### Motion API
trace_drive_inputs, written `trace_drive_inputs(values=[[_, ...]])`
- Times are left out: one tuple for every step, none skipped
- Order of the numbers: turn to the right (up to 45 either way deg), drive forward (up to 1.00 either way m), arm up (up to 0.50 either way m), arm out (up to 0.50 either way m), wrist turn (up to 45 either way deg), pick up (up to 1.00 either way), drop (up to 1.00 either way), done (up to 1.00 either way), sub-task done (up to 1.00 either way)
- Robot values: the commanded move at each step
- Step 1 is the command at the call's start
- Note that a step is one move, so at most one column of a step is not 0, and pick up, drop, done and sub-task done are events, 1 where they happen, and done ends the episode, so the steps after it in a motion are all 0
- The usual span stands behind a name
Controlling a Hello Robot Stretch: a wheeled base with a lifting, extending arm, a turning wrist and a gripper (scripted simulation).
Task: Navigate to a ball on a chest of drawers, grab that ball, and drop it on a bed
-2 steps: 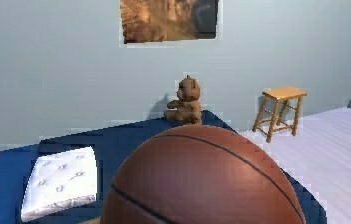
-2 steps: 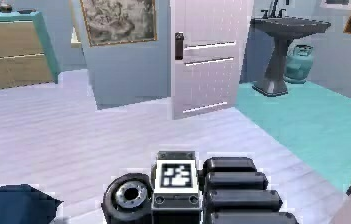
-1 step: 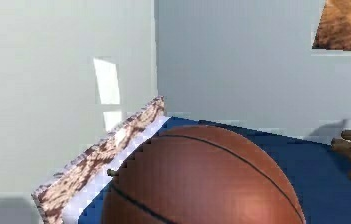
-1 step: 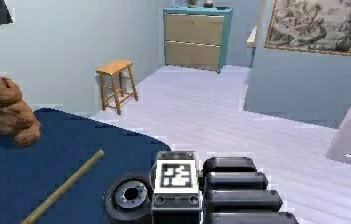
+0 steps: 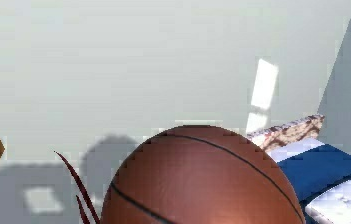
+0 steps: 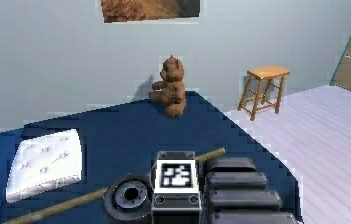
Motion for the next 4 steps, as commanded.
trace_drive_inputs(values=[[0.0, 0.0, 0.0, 0.48, 0.0, 0.0, 0.0, 0.0, 0.0], [0.0, 0.0, 0.0, 0.0, 39.0, 0.0, 0.0, 0.0, 0.0], [0.0, 0.0, -0.32, 0.0, 0.0, 0.0, 0.0, 0.0, 0.0], [0.0, 0.0, -0.32, 0.0, 0.0, 0.0, 0.0, 0.0, 0.0]])
